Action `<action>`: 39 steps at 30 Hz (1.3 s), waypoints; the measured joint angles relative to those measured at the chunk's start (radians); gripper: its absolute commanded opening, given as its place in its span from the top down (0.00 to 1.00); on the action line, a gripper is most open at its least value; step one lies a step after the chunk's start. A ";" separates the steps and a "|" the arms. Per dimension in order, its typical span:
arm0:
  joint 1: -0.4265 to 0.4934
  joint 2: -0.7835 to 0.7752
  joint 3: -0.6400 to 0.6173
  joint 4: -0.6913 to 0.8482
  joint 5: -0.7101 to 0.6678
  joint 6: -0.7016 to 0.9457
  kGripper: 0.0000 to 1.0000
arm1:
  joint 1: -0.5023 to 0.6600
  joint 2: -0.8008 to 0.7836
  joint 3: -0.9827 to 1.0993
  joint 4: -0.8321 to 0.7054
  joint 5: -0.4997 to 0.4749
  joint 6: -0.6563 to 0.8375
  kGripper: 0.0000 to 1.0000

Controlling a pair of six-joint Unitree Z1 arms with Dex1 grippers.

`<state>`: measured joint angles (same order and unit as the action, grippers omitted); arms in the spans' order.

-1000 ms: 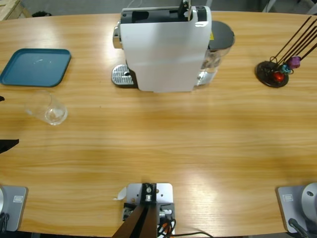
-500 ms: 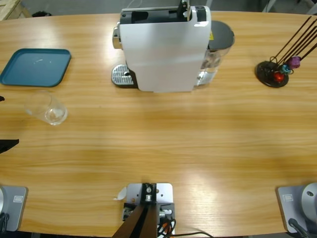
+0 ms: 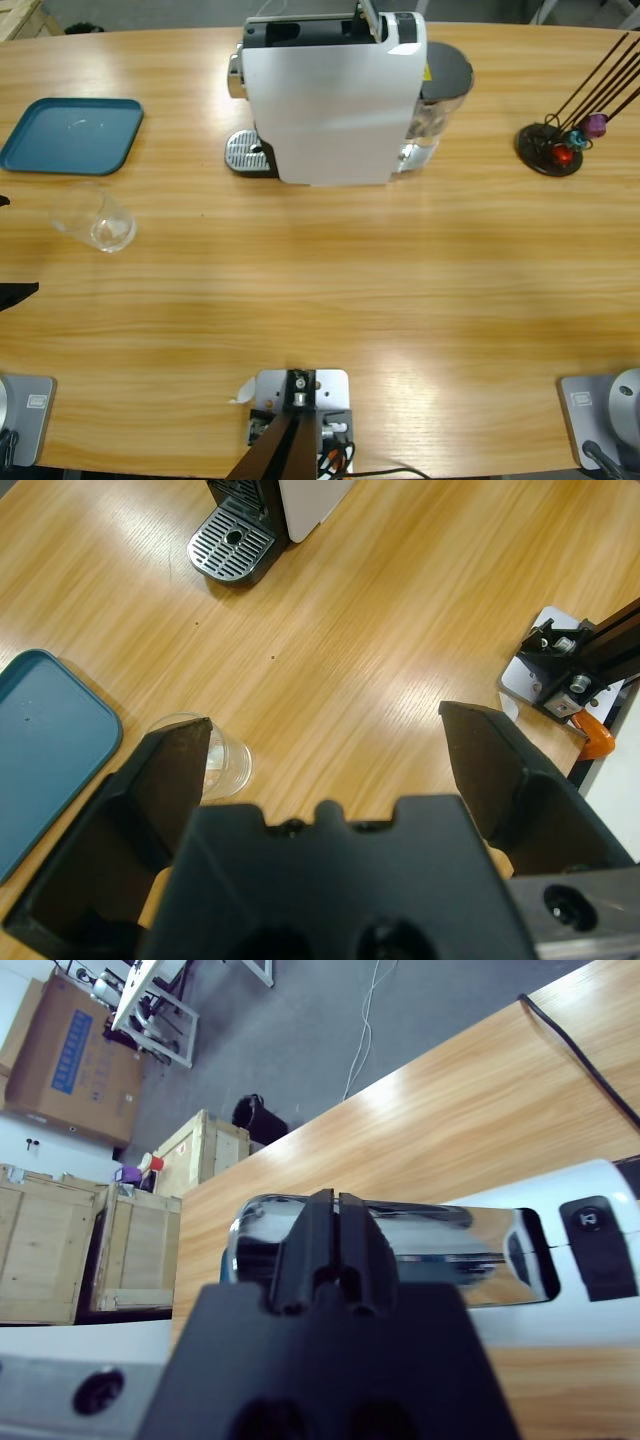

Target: Pour coffee

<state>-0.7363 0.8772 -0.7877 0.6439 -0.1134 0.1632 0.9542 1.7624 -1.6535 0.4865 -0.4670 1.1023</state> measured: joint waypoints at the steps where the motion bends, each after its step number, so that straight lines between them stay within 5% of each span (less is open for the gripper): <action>1: 0.000 0.000 0.000 0.000 0.000 0.000 0.00 | 0.000 0.004 0.000 -0.002 0.001 0.000 1.00; 39: 0.000 0.038 -0.001 0.001 0.000 0.000 0.00 | 0.026 0.149 0.022 -0.120 0.071 -0.037 1.00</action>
<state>-0.7363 0.9151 -0.7883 0.6447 -0.1134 0.1632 0.9805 1.9117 -1.6315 0.3664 -0.3961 1.0658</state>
